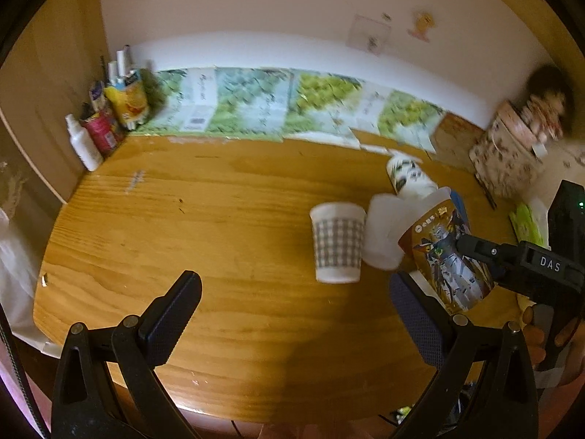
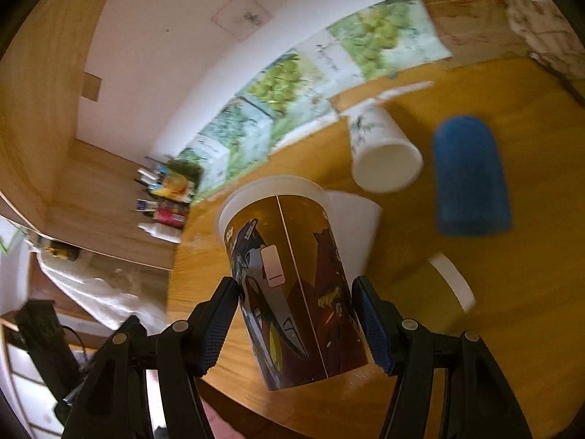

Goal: Flip cup upright
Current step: 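Lift the brown cup with the right gripper and rotate it rim-up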

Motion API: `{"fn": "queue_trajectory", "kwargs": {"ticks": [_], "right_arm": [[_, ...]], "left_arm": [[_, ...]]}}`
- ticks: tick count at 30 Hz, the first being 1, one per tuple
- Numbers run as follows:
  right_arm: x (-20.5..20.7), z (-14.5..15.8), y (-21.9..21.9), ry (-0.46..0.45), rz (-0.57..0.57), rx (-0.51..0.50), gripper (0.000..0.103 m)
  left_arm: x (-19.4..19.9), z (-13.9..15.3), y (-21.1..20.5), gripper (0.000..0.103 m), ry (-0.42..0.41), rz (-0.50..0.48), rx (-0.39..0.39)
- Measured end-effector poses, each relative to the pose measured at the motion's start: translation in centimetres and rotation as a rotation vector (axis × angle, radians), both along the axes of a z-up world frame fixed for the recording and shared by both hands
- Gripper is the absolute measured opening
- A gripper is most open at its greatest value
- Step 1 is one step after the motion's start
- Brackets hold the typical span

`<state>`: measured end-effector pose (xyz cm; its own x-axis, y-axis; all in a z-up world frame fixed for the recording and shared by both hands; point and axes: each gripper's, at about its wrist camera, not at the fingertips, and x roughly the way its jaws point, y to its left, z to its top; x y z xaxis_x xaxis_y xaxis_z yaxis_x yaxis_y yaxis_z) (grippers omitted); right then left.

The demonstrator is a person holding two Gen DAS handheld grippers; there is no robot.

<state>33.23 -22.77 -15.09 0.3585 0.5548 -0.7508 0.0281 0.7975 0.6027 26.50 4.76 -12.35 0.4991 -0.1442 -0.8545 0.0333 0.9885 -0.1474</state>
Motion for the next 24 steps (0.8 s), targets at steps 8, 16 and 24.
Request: {"fn": "queue_trajectory", "kwargs": {"ticks": [8,16,24], "right_arm": [[-4.8,-1.5,-0.2,-0.022,-0.079,-0.04,0.065],[-7.9,-2.2,1.2,-0.036,-0.105,-0.112,0.064],[-9.9,-4.3,2.6,-0.002,-0.106,-0.128,0.062]], "left_arm": [[-1.9,-1.5,-0.9,0.102,0.034,-0.064,-0.012],[-3.4,-2.4,-0.7,0.102,0.05,-0.083,-0.01],[-4.5,-4.1,-0.2,0.102,0.08,-0.093,0.027]]}}
